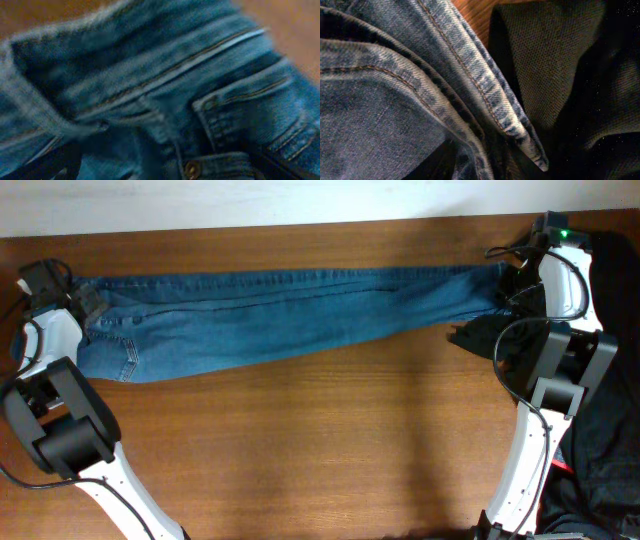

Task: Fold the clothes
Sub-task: 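Pull the hems right with the right gripper, stretching the jeans straight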

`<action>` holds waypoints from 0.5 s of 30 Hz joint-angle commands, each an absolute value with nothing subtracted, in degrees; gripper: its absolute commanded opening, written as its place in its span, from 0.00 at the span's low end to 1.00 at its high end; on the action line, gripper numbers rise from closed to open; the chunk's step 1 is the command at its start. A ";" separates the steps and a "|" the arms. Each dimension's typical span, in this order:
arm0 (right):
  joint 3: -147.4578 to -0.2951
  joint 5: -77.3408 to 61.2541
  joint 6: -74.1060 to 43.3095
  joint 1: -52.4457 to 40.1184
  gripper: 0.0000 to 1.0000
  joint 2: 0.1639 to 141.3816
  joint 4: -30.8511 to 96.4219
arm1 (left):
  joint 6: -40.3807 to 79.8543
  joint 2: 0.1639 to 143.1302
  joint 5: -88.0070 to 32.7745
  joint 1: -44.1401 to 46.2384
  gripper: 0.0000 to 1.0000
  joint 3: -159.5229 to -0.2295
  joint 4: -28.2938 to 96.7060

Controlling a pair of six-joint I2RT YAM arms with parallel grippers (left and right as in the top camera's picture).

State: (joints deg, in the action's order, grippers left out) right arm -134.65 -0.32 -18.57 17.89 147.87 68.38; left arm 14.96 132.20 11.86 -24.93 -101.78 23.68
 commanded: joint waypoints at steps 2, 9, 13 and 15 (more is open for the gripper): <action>-134.04 1.74 -18.31 18.37 0.45 147.87 68.42 | 13.19 135.59 16.32 -27.46 0.99 -102.04 27.77; -134.04 1.72 -18.28 18.37 0.59 147.87 65.41 | 13.26 135.70 15.81 -30.48 0.99 -102.04 32.67; -134.04 1.69 -16.80 18.39 0.68 147.87 62.41 | 13.63 135.70 12.56 -30.98 0.99 -102.04 34.04; -134.04 1.69 -15.77 18.39 0.71 147.87 61.36 | 13.63 135.70 11.31 -30.92 0.99 -102.04 34.24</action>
